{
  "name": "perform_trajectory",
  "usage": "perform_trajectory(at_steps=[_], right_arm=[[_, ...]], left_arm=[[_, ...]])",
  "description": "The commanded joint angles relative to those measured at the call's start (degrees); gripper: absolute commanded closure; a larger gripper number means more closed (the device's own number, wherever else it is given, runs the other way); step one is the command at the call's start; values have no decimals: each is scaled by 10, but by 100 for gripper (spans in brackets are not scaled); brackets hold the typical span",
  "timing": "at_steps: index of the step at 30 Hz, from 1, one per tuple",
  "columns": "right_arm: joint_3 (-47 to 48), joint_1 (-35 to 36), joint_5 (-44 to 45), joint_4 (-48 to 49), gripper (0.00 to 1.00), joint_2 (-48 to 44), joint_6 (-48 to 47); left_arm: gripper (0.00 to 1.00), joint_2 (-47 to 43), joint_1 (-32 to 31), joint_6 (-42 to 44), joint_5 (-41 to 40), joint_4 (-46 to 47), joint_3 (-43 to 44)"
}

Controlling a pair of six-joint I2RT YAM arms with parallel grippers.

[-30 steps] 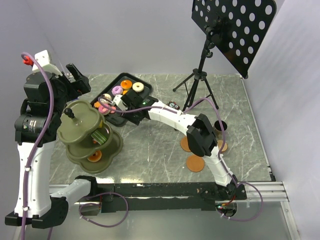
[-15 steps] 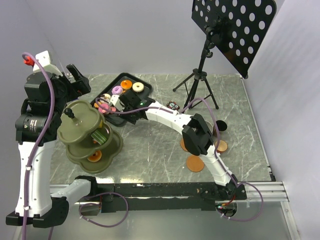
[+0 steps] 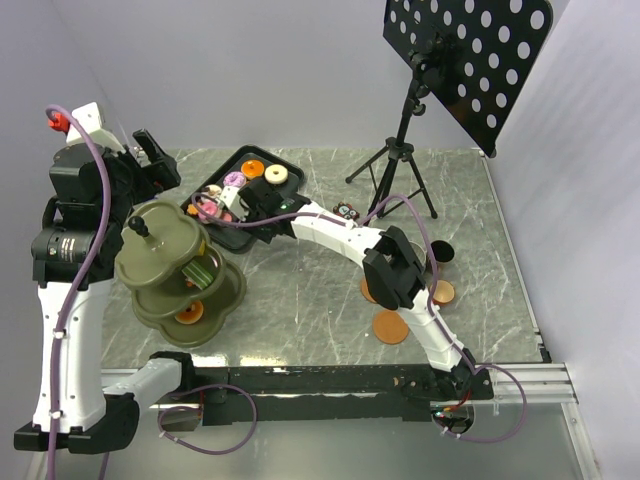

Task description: Serve the afternoon tea

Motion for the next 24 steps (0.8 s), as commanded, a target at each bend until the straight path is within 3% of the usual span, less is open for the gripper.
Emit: perform_trajectory(at_steps=[1, 11, 16, 24], right_arm=[[31, -6, 20, 35, 62, 2, -3], [-61, -1, 28, 92, 69, -109, 8], [-169, 5, 44, 126, 69, -197, 20], [-309, 28, 50, 95, 70, -326, 34]], left_arm=[[0, -3, 4, 2, 11, 17, -3], [0, -17, 6, -11, -2, 26, -7], [0, -20, 8, -25, 2, 43, -13], [0, -21, 12, -41, 11, 49, -22]])
